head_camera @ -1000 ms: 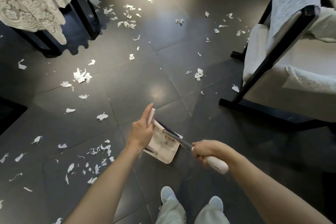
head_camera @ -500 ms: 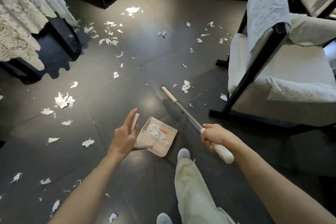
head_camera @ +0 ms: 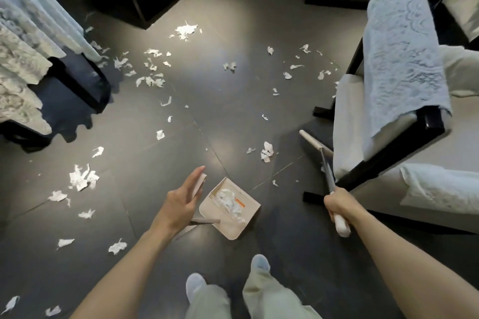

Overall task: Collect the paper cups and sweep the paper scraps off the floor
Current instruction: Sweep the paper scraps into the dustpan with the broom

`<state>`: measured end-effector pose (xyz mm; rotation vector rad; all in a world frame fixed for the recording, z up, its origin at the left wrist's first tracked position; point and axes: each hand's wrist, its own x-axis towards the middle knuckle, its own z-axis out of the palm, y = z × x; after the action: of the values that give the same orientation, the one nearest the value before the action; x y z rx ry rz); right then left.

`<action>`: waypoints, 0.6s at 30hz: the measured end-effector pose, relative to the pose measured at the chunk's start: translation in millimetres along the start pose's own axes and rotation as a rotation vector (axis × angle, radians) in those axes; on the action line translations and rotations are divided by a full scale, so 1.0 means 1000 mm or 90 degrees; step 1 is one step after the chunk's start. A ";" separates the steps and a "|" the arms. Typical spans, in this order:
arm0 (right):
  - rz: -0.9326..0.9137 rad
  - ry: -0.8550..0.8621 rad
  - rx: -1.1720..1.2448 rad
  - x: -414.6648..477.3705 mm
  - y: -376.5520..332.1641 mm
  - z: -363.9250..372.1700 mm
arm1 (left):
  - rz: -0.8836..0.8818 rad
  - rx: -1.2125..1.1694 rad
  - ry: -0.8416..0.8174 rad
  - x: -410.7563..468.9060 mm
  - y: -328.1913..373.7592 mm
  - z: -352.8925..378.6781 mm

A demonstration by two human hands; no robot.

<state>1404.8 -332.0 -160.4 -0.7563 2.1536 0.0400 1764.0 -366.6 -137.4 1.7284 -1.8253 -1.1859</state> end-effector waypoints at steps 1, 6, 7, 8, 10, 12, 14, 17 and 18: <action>0.019 -0.013 -0.010 0.009 -0.002 -0.004 | 0.008 0.006 -0.006 0.011 0.001 -0.001; 0.106 -0.167 0.085 0.021 -0.018 -0.004 | 0.030 0.064 -0.037 0.065 -0.001 -0.006; 0.117 -0.185 0.131 0.017 -0.023 0.001 | 0.030 0.070 -0.032 0.074 -0.002 -0.009; 0.130 -0.195 0.177 0.012 -0.031 0.007 | 0.033 0.069 -0.030 0.083 -0.002 -0.013; 0.156 -0.211 0.284 0.002 -0.049 0.020 | 0.043 0.060 -0.039 0.098 0.001 -0.020; 0.186 -0.208 0.370 -0.009 -0.069 0.031 | 0.058 0.057 -0.077 0.114 0.006 -0.025; 0.196 -0.217 0.428 -0.018 -0.086 0.041 | 0.077 0.064 -0.103 0.121 0.011 -0.022; 0.242 -0.258 0.560 -0.033 -0.114 0.043 | 0.095 0.061 -0.135 0.137 0.012 -0.029; 0.255 -0.266 0.583 -0.038 -0.119 0.042 | 0.097 0.058 -0.142 0.143 0.011 -0.033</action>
<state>1515.1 -398.4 -134.1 0.2051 1.6242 -0.5012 1754.9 -512.4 -150.0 1.5223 -2.1295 -1.2933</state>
